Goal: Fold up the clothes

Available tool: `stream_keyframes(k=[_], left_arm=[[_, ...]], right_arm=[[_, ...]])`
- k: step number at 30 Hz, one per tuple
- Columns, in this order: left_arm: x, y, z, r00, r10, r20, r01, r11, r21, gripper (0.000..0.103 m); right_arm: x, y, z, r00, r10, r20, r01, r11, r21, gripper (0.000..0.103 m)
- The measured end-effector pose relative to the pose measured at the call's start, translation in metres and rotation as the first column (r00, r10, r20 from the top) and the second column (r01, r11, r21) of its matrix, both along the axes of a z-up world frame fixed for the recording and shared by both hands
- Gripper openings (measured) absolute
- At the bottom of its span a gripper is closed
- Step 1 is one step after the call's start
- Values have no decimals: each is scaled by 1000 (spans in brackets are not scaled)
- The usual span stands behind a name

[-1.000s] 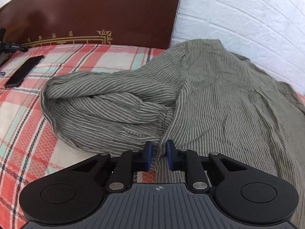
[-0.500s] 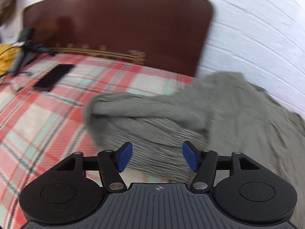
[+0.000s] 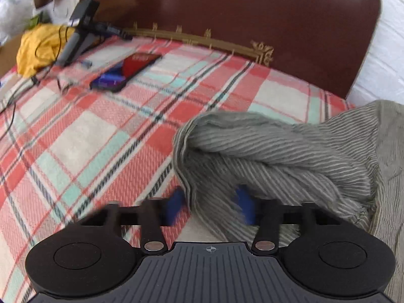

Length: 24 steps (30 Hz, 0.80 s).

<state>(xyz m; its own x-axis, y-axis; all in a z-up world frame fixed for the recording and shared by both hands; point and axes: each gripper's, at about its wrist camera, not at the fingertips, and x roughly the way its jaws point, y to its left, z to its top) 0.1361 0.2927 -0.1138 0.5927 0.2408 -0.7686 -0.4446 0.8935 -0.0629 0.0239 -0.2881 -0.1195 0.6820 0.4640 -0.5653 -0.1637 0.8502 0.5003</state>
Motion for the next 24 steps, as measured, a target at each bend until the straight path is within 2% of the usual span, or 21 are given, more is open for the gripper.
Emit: stream_keyframes(k=[2,4,6,8,10,12,14,15,16,17,18,19,21,22,23,24], left_arm=[[-3,1,9,1000,-15,5,15,1000,4,0],[-5,3,21,999,-32,29,30,999,44,0],[-6,4,35,998,-40,47,34,990,137,0],[-7,4,49,997,-48,63,32,970,241,0],[-6,4,61,996,-54,71,25,930,366,0],[-3,3,67,996,-45,71,6,878,479,0],[2,4,66,998,-26,58,-11,825,566,1],[6,5,60,1000,-5,30,-14,809,588,4],[11,7,50,1000,24,-12,-12,802,597,10],[15,9,39,997,53,-53,-10,796,606,31],[18,12,28,992,74,-105,1,814,581,43],[17,15,16,986,75,-149,14,852,524,44],[7,17,0,986,39,-160,29,916,400,46],[1,14,-5,988,27,-151,31,928,371,48],[-5,10,-9,990,21,-139,31,933,358,47],[-10,6,-10,992,18,-124,29,931,364,51]], right_arm=[[-4,7,4,1000,26,9,-25,999,-19,60],[-7,10,5,999,44,11,-43,999,-20,60],[-9,13,7,998,59,12,-59,998,-17,60],[-10,16,6,998,67,7,-67,998,-17,60],[-11,19,6,997,74,1,-74,997,-19,61],[-13,21,5,997,78,-4,-78,997,-16,61],[-15,23,4,997,83,-9,-83,996,-15,61],[-15,24,4,996,83,-11,-83,996,-15,61],[-17,25,4,996,85,-12,-85,996,-14,61],[-18,26,4,996,88,-13,-88,996,-12,61],[-19,26,5,996,90,-14,-90,996,-13,61],[-21,26,6,996,93,-14,-93,996,-14,61],[-23,27,8,995,98,-17,-98,995,-26,62],[-24,27,9,995,99,-19,-99,994,-34,62],[-24,27,10,995,100,-21,-100,994,-41,62],[-24,28,11,995,99,-21,-100,994,-42,62]])
